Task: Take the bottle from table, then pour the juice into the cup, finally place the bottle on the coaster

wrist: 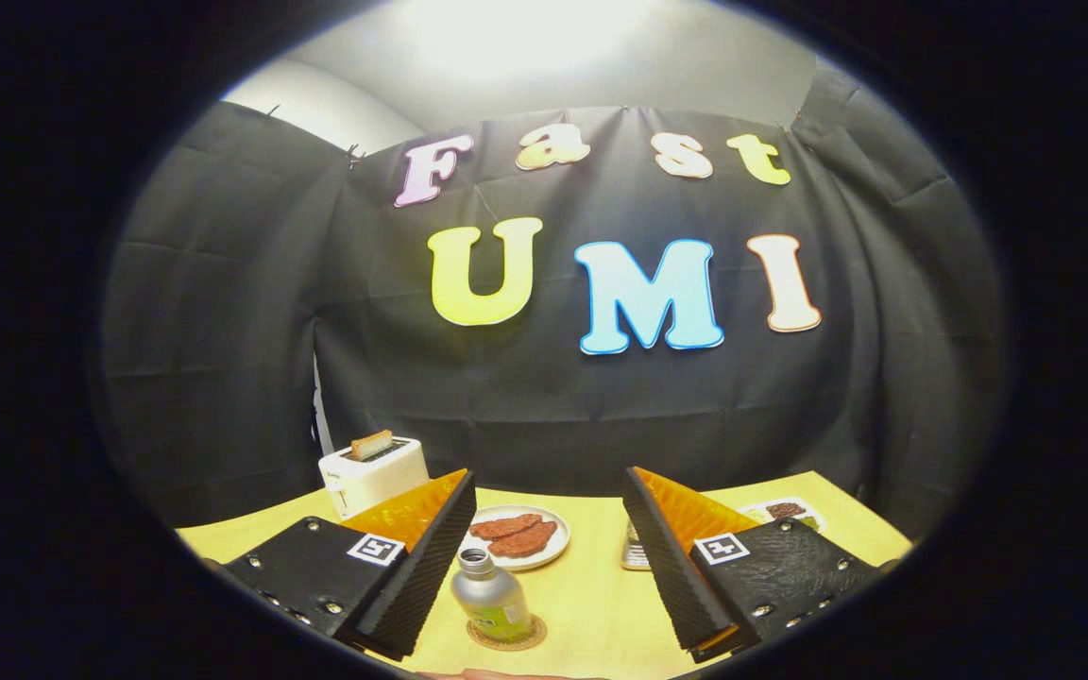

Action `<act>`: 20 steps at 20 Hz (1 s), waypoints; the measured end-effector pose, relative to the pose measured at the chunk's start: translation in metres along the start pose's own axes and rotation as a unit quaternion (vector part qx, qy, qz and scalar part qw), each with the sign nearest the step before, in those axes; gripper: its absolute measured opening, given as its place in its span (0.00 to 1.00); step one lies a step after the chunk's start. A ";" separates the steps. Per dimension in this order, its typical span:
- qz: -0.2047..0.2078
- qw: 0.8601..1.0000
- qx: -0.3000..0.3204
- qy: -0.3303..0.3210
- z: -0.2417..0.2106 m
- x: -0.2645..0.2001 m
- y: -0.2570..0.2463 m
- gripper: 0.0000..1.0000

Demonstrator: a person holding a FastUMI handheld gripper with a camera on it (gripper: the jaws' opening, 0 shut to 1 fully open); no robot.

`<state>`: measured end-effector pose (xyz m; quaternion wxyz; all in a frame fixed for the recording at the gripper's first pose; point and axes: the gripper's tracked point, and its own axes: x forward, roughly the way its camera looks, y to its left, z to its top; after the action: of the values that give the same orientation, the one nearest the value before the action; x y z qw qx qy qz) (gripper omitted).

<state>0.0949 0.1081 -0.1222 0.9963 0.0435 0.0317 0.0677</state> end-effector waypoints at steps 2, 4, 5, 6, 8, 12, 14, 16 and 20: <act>-0.004 1.000 0.009 0.002 0.016 -0.034 -0.021 0.96; -0.024 1.000 0.000 -0.010 0.033 -0.054 -0.050 0.96; -0.033 0.999 -0.003 -0.014 0.038 -0.064 -0.063 0.96; -0.037 0.999 -0.002 -0.016 0.039 -0.072 -0.071 0.96; -0.045 0.999 0.001 -0.017 0.038 -0.085 -0.089 0.96; -0.054 0.998 -0.022 -0.013 0.041 -0.114 -0.111 0.96; -0.056 0.998 -0.039 -0.017 0.042 -0.125 -0.117 0.96; -0.057 0.997 -0.039 -0.019 0.038 -0.134 -0.119 0.96; -0.041 0.998 -0.036 -0.018 0.025 -0.142 -0.119 0.96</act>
<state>-0.0279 -0.0313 -0.1006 0.9995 0.0073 0.0130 0.0268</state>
